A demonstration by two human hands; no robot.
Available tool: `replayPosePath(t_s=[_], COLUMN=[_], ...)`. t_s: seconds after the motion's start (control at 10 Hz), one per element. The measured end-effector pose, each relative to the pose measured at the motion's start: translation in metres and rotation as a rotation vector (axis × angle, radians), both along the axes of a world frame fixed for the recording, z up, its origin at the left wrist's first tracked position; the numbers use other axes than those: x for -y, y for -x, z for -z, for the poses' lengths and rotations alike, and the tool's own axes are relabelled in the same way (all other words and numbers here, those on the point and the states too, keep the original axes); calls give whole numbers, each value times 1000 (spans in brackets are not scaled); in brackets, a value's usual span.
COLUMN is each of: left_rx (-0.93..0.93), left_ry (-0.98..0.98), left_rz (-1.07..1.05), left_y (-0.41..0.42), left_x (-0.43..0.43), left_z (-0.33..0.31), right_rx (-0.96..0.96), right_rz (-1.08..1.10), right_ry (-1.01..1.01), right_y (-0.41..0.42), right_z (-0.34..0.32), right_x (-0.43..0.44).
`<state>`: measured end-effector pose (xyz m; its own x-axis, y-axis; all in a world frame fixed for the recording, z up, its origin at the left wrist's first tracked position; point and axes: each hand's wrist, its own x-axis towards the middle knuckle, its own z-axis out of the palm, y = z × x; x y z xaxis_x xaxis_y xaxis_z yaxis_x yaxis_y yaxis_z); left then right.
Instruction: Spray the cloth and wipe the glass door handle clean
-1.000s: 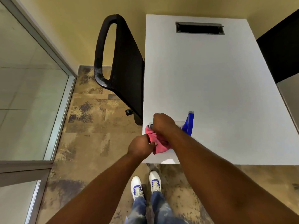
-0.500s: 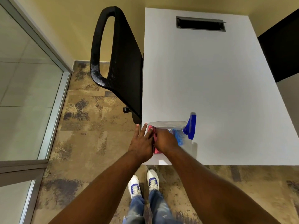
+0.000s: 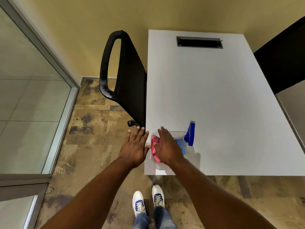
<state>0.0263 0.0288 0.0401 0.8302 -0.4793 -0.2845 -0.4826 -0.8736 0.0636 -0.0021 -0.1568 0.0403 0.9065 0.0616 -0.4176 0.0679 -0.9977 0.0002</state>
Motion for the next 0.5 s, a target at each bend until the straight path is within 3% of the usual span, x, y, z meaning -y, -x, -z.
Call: replayPosePath(t_s=[0.1, 0.2, 0.5], left_rx=[52, 77, 181], left_ry=[34, 43, 10], left_rz=[-54, -96, -230], left_y=[0, 2, 4], left_x=[-19, -31, -66], left_z=[-17, -29, -83], right_rx=[121, 238, 286], right_rz=[132, 119, -48], right_ry=[-220, -292, -332], right_y=[2, 4, -10], right_z=[-23, -35, -88], right_x=[-9, -15, -35])
